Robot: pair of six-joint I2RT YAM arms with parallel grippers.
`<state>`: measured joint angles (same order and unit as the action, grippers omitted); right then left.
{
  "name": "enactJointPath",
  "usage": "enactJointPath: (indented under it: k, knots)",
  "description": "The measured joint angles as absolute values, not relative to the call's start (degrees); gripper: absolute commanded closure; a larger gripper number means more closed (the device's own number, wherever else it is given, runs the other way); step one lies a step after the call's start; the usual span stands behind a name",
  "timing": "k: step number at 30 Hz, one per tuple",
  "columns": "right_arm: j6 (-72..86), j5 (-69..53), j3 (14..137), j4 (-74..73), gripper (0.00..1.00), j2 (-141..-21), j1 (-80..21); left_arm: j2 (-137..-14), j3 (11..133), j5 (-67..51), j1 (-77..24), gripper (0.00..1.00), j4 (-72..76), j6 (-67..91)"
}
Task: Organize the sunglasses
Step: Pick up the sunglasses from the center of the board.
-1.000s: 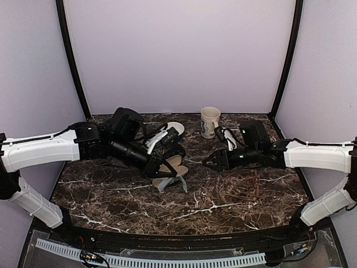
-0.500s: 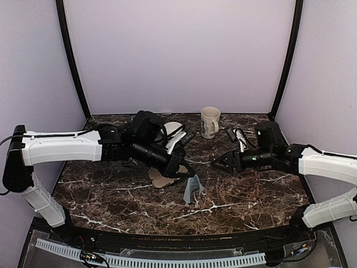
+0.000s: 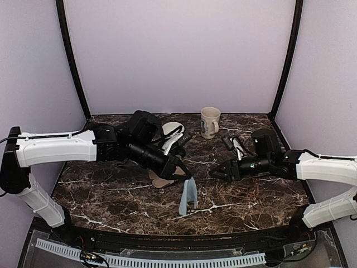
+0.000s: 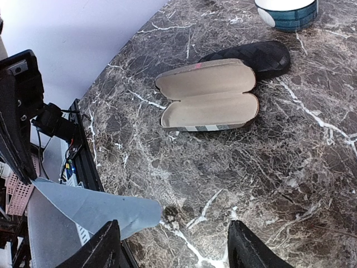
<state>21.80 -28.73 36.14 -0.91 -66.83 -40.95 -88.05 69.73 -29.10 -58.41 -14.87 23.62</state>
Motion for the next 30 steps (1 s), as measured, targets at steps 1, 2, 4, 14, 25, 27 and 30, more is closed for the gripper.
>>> enactJointPath:
  k: [1,2,4,14,25,27,30]
  knots:
    - [21.8,-28.6,35.8,-0.8,0.34,-66.8,-40.9,-89.1,70.3,-29.6,-58.4,1.00,-14.7,23.9]
    - [21.8,-28.6,35.4,-0.8,0.33,-66.7,-41.0,-90.4,70.9,-29.9,-58.4,1.00,-14.4,24.2]
    - [21.8,-28.5,34.5,-0.8,0.32,-66.1,-41.0,-92.6,71.5,-30.5,-58.4,1.00,-13.3,24.7]
    - [21.5,-27.1,31.6,0.2,0.31,-64.3,-42.5,-101.0,71.5,-32.3,-58.4,1.00,-6.3,30.5]
    - [21.5,-22.9,29.6,2.2,0.31,-69.0,-46.0,-102.9,71.1,-30.0,-55.5,1.00,-2.0,34.8]
    - [21.6,-22.0,29.6,3.2,0.31,-70.2,-47.0,-102.9,71.0,-29.8,-54.6,1.00,-1.6,35.3]
    - [22.0,-20.2,29.6,4.3,0.32,-72.2,-48.6,-103.2,70.9,-29.6,-53.5,1.00,-0.8,35.7]
